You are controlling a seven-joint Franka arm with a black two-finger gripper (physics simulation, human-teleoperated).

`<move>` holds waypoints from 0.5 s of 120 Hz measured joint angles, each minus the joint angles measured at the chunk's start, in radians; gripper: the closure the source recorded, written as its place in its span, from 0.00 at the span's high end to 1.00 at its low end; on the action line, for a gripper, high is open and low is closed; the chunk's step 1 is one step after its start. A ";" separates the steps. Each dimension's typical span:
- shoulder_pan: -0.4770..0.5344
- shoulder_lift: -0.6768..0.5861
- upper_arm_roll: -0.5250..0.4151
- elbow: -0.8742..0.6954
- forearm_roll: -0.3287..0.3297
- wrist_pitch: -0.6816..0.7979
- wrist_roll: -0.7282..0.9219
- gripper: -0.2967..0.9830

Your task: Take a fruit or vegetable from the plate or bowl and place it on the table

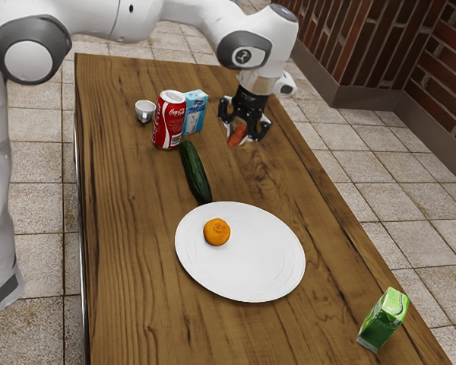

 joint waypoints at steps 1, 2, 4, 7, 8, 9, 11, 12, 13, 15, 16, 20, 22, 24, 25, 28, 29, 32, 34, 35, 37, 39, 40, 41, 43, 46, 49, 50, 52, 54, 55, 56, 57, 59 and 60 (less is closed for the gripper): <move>0.007 0.000 0.002 0.000 0.001 -0.003 0.005 0.35; 0.014 0.000 0.004 0.000 0.003 -0.006 0.011 0.35; 0.028 0.000 0.006 0.000 0.006 -0.011 0.022 0.35; 0.047 0.000 0.008 0.000 0.009 -0.018 0.037 0.35; 0.053 0.000 0.009 0.000 0.010 -0.020 0.042 0.35; 0.059 0.000 0.009 0.000 0.011 -0.022 0.047 0.35; 0.069 0.000 0.010 0.000 0.013 -0.026 0.056 0.35; 0.073 0.000 0.010 0.000 0.013 -0.028 0.061 0.36; 0.077 0.000 0.010 0.000 0.014 -0.030 0.066 0.37; 0.084 0.000 0.010 0.000 0.017 -0.033 0.075 0.39; 0.086 0.000 0.010 0.000 0.018 -0.034 0.080 0.41; 0.091 0.001 0.009 0.000 0.022 -0.040 0.098 0.48; 0.091 0.002 0.009 0.000 0.023 -0.042 0.107 0.52; 0.088 0.002 0.009 0.000 0.025 -0.044 0.115 0.55; 0.086 0.002 0.009 0.000 0.025 -0.045 0.120 0.56; 0.078 0.003 0.008 0.000 0.027 -0.048 0.132 0.59; 0.074 0.003 0.008 0.000 0.028 -0.049 0.136 0.60; 0.061 0.003 0.008 0.000 0.029 -0.051 0.147 0.63; 0.051 0.003 0.007 0.000 0.030 -0.052 0.155 0.65; 0.046 0.003 0.007 0.000 0.030 -0.053 0.158 0.65; 0.035 0.003 0.006 0.000 0.031 -0.054 0.165 0.67; 0.024 0.003 0.005 0.000 0.032 -0.056 0.172 0.68; 0.018 0.003 0.005 0.000 0.032 -0.056 0.176 0.68; 0.012 0.003 0.004 0.000 0.032 -0.057 0.179 0.69; -0.001 0.004 0.004 0.001 0.032 -0.058 0.185 0.70; -0.019 0.004 0.003 0.001 0.031 -0.059 0.195 0.71; -0.037 0.004 0.002 0.004 0.029 -0.060 0.204 0.72; -0.043 0.005 0.002 0.005 0.028 -0.061 0.207 0.72; -0.053 0.006 0.001 0.009 0.027 -0.061 0.213 0.73; -0.062 0.006 0.000 0.014 0.026 -0.062 0.218 0.73; -0.064 0.007 -0.003 0.017 0.026 -0.062 0.221 0.73; -0.065 0.007 -0.007 0.020 0.025 -0.063 0.224 0.73; -0.062 0.007 -0.014 0.024 0.025 -0.063 0.227 0.74; -0.055 0.008 -0.031 0.037 0.025 -0.064 0.232 0.74; -0.052 0.008 -0.039 0.045 0.026 -0.064 0.235 0.74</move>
